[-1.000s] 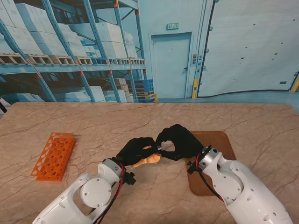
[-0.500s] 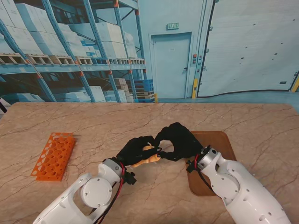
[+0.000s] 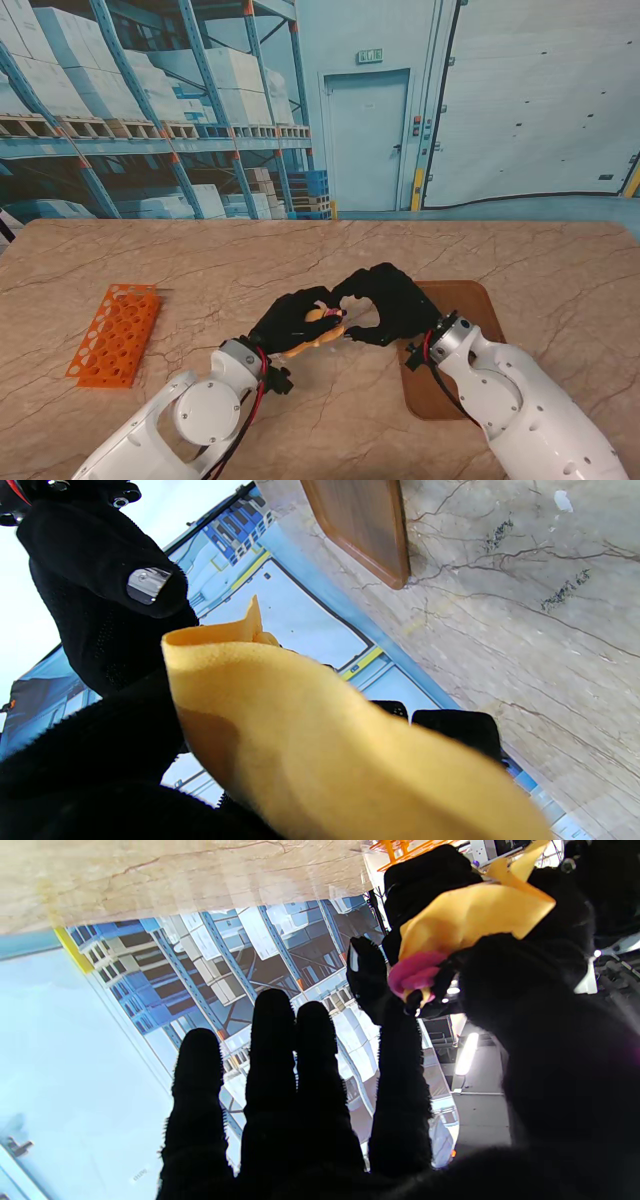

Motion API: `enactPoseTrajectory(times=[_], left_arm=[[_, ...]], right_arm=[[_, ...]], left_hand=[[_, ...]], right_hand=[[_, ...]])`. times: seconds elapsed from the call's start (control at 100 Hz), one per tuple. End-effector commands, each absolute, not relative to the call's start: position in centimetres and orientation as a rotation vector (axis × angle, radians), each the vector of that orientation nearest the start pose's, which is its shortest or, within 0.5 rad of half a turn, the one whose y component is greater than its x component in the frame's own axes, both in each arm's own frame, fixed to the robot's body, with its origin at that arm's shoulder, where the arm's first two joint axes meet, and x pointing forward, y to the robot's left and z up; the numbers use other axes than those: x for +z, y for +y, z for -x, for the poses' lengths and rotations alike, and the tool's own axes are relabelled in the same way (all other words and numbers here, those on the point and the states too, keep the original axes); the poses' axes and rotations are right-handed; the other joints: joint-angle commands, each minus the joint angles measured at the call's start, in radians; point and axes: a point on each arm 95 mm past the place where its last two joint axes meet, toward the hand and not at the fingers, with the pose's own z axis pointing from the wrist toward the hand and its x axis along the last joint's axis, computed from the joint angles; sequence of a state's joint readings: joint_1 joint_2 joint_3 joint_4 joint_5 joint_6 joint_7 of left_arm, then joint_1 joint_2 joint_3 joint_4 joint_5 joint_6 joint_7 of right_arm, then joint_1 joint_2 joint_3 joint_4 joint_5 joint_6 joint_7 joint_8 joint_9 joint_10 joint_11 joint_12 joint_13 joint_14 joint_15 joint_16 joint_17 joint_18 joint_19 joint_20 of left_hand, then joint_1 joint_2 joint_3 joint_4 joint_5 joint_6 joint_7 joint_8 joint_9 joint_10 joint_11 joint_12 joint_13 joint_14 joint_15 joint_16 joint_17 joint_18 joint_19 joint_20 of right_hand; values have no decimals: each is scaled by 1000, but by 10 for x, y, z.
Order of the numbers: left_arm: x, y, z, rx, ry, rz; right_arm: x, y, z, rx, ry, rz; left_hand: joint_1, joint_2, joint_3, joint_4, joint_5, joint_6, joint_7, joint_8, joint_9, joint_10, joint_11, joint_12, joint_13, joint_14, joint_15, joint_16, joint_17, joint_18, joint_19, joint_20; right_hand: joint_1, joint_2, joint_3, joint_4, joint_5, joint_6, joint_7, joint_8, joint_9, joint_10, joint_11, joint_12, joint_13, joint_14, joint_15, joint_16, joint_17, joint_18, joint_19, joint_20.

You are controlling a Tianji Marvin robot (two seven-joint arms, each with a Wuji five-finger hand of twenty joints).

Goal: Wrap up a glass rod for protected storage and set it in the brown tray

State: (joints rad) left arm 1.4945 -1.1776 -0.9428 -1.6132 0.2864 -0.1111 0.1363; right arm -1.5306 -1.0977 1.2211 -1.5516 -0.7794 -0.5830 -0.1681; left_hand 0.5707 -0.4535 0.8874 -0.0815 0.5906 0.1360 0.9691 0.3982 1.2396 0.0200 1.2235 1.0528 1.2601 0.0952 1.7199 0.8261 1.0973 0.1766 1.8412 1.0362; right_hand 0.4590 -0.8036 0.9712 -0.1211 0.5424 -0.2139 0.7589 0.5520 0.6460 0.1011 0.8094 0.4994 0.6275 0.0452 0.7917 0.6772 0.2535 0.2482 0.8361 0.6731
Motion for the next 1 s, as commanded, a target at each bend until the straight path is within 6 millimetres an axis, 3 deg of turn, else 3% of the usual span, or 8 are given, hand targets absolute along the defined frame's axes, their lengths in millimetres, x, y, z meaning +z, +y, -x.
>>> enactPoseTrajectory(times=[0.0,0.13,0.26,0.41,0.5,0.55,0.75,0.99], left_arm=[[-318,-121,-372,-2238,1192,1762],[-317,-121,-373,-2239,1191,1760],[-318,-121,-373,-2239,1189,1765],[-318,-121,-373,-2243,1185,1769],[-318,-121,-373,-2248,1181,1768],[-318,-121,-373,-2250,1181,1767],[-318,-121,-373,-2254,1180,1769],[-318,-121,-373,-2253,1181,1772]], right_arm=[[-292,24,-389,2187,1490,-968],[-290,16,-389,2196,1446,-996],[-288,10,-388,2201,1373,-1002],[-289,6,-387,2182,1347,-997],[-292,8,-388,2176,1348,-996],[-293,9,-388,2174,1354,-991],[-297,18,-392,2188,1366,-952],[-300,28,-398,2205,1387,-938]], left_hand=[[73,-21,137,59,-21,-42,-15,2,42,-76,51,19,10,-26,101,11,21,-91,253,18],[78,-29,140,54,-14,-41,-7,5,43,-76,51,19,10,-26,101,11,21,-89,253,18],[76,-37,165,54,-12,-37,5,6,44,-74,51,18,10,-26,101,11,21,-85,253,19],[45,-40,230,80,-11,-35,4,6,42,-65,50,17,10,-21,98,11,20,-79,253,19],[30,-38,248,96,-11,-34,0,7,41,-61,50,17,10,-15,95,11,20,-77,253,19],[28,-35,252,101,-11,-34,-1,8,41,-61,50,17,10,-14,95,12,20,-76,253,19],[15,-34,263,125,-8,-34,-3,12,41,-60,50,17,10,-13,95,13,20,-74,253,19],[12,-30,264,141,-10,-33,-7,12,41,-58,49,17,10,-10,93,14,19,-73,253,19]], right_hand=[[-17,-59,35,17,-37,9,-15,12,-33,-21,-18,-7,-25,-27,-18,-15,-20,-24,-11,-7],[5,-16,18,25,-49,-8,-12,20,-41,-23,-22,-8,-24,-30,-24,-16,-17,-28,-16,-2],[42,83,12,58,-26,-46,24,42,-25,-22,-12,-7,-11,-29,-14,-11,-9,-30,-15,7],[50,104,56,60,1,-51,48,51,-12,-19,-3,-8,-1,-28,-7,-11,-4,-30,-11,9],[53,94,55,44,13,-49,53,42,-4,-16,4,-8,3,-26,0,-10,-3,-27,-6,10],[64,82,49,6,31,-61,75,6,1,-14,8,-10,5,-23,4,-11,-2,-26,-1,7],[75,83,31,-41,52,-118,172,-77,25,-13,26,-9,22,-23,23,-9,3,-24,15,-3],[85,95,36,-58,80,-169,243,-113,44,-16,37,-9,35,-22,37,-7,5,-25,26,-8]])
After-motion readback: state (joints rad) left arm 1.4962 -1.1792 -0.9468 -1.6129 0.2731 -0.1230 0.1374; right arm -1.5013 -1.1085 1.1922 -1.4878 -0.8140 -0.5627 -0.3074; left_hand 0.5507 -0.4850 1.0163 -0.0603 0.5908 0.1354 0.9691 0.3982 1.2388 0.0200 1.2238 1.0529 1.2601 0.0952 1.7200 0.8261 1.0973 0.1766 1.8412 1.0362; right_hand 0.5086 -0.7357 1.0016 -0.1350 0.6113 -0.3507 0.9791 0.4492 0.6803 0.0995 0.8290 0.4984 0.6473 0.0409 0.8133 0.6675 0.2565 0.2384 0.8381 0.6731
